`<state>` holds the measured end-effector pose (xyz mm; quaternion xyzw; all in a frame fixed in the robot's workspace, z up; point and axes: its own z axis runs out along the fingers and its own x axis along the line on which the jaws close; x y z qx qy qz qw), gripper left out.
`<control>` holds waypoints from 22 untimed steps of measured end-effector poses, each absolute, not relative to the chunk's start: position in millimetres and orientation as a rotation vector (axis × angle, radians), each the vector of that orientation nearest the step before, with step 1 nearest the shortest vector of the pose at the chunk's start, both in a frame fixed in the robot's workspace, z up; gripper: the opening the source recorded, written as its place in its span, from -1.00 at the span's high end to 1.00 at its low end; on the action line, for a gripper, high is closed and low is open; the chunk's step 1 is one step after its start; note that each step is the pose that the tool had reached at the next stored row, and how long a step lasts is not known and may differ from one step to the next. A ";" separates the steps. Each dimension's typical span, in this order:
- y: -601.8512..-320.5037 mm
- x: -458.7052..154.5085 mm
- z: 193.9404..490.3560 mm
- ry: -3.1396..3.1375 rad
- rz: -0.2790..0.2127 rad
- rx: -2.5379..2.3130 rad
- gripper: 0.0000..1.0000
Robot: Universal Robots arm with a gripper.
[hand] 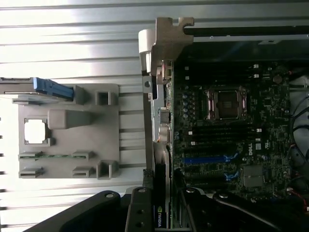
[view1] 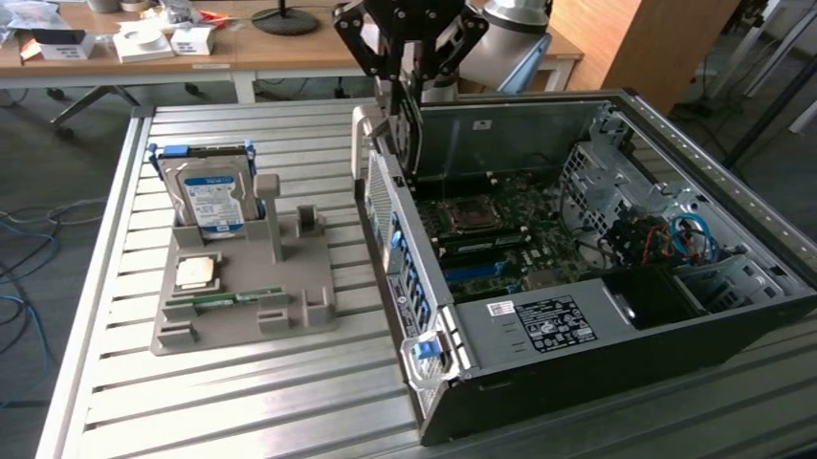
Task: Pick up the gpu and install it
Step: 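Pick up the gpu and move the gpu toward the slot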
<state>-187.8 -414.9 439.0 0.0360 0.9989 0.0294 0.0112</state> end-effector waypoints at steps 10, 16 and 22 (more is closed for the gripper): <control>-415.0 -171.5 438.9 3.116 0.092 0.112 0.47; -414.9 -160.4 439.0 3.116 0.092 0.112 0.47; -415.0 -146.5 438.9 3.116 0.092 0.112 0.47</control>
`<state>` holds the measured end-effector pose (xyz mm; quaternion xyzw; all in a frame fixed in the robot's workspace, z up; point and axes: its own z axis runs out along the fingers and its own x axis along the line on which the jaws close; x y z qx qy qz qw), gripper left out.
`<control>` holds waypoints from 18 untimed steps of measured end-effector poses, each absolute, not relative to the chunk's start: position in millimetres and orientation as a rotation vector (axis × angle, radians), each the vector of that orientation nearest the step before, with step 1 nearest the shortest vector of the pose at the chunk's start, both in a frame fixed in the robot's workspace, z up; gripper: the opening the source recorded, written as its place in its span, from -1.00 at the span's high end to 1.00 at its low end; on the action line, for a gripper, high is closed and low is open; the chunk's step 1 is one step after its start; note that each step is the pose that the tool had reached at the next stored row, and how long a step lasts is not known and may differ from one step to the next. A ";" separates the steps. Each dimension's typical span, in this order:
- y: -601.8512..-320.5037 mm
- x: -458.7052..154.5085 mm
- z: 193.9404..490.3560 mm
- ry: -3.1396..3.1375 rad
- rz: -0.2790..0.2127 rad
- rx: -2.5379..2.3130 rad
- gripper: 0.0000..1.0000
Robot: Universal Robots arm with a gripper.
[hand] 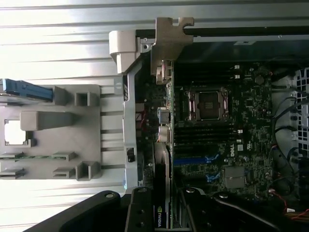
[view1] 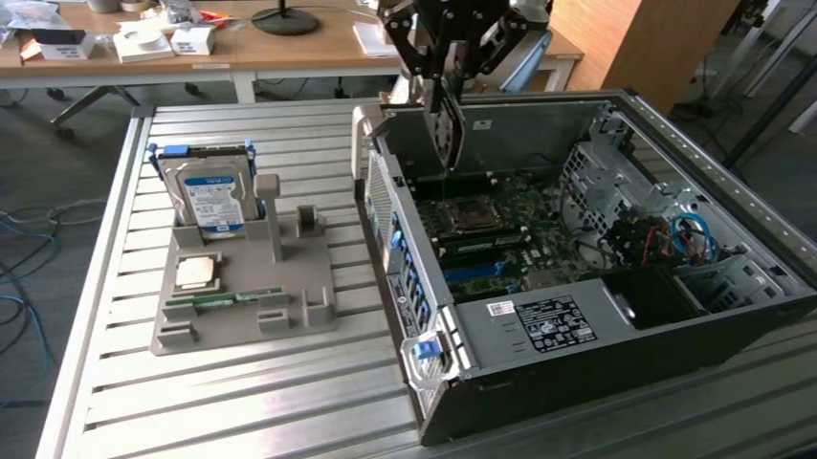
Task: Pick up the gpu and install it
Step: 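Pick up the gpu and move the gpu toward the slot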
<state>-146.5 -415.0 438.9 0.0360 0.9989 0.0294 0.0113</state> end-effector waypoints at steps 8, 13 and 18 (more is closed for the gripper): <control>-414.9 -126.1 438.9 3.116 0.092 0.112 0.47; -414.9 -113.1 439.0 3.116 0.092 0.112 0.47; -414.9 -99.5 438.9 3.116 0.092 0.112 0.47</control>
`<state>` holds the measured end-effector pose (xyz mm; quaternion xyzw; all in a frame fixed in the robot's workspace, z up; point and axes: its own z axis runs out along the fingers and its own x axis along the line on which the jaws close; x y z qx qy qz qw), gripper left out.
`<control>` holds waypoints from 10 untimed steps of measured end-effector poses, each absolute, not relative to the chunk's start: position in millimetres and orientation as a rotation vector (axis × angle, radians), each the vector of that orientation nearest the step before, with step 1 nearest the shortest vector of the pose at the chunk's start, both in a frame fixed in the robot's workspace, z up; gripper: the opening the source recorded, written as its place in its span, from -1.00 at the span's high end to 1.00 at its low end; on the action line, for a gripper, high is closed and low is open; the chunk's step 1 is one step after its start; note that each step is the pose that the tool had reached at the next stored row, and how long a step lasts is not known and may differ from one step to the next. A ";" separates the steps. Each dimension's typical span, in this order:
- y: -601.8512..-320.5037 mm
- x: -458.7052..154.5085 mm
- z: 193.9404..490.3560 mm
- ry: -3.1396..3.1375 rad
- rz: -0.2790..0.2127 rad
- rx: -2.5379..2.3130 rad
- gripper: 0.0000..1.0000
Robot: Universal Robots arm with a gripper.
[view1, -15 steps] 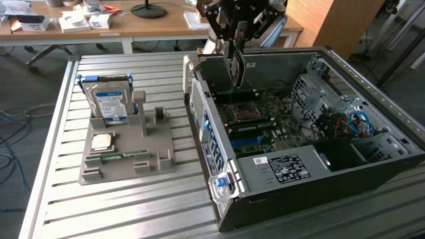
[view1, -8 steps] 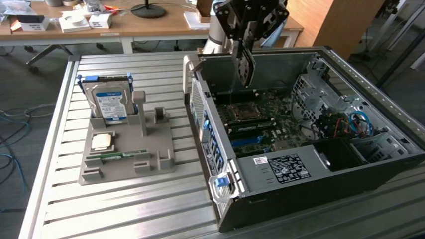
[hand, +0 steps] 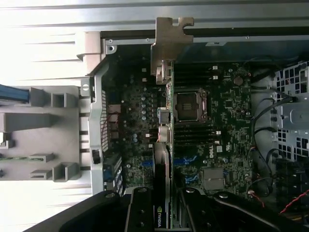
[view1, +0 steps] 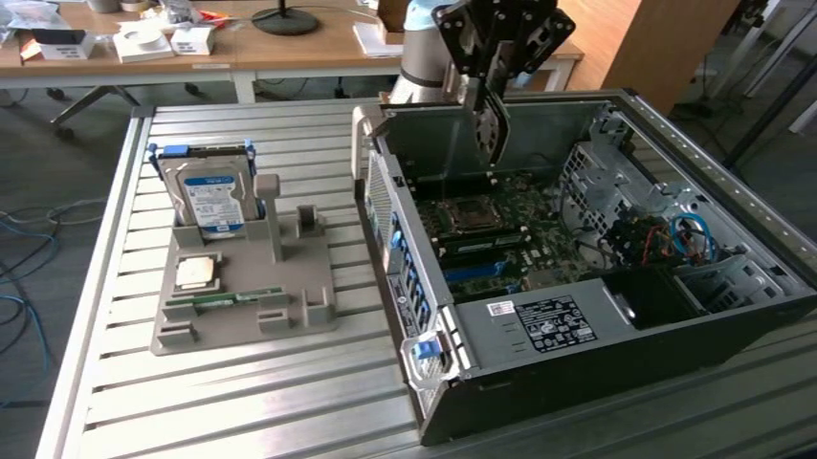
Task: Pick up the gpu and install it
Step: 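Pick up the gpu and move the gpu toward the slot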
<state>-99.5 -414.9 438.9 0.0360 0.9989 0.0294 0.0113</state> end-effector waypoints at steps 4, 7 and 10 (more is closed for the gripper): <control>-414.9 -88.0 438.9 3.116 0.092 0.112 0.47; -414.9 -79.1 438.9 3.116 0.092 0.112 0.47; -414.9 -70.5 439.0 3.116 0.092 0.112 0.47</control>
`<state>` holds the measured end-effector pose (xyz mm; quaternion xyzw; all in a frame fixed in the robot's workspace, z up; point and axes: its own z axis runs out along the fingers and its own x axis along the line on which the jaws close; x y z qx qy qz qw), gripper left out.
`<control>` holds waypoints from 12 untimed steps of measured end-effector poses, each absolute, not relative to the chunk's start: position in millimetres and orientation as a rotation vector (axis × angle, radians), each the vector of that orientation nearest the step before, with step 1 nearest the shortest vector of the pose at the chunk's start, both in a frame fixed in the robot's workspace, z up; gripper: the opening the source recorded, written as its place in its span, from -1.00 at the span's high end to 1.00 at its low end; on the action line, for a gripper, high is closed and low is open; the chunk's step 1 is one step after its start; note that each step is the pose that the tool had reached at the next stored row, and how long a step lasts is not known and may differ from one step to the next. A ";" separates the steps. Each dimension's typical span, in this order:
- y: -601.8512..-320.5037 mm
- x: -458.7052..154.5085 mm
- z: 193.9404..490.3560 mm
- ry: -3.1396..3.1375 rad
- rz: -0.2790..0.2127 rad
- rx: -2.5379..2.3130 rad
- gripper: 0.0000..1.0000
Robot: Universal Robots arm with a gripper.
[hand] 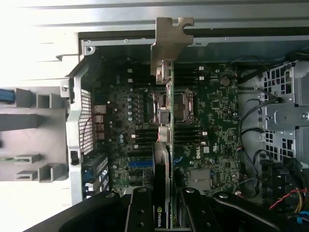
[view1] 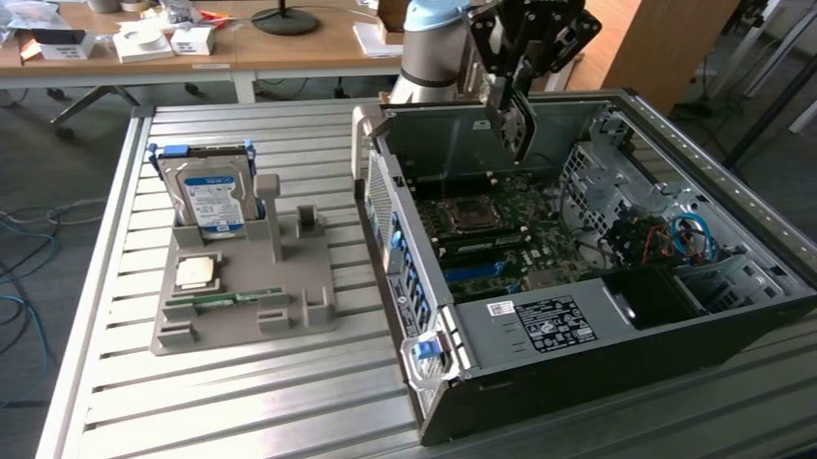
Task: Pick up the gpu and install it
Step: 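Pick up the gpu and move the gpu toward the slot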
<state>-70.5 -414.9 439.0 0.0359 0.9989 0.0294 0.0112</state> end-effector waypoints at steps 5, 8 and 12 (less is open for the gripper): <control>-414.9 -56.2 438.9 3.116 0.092 0.112 0.47; -414.8 -47.7 438.9 3.116 0.092 0.112 0.47; -414.8 -36.6 438.9 3.116 0.092 0.112 0.47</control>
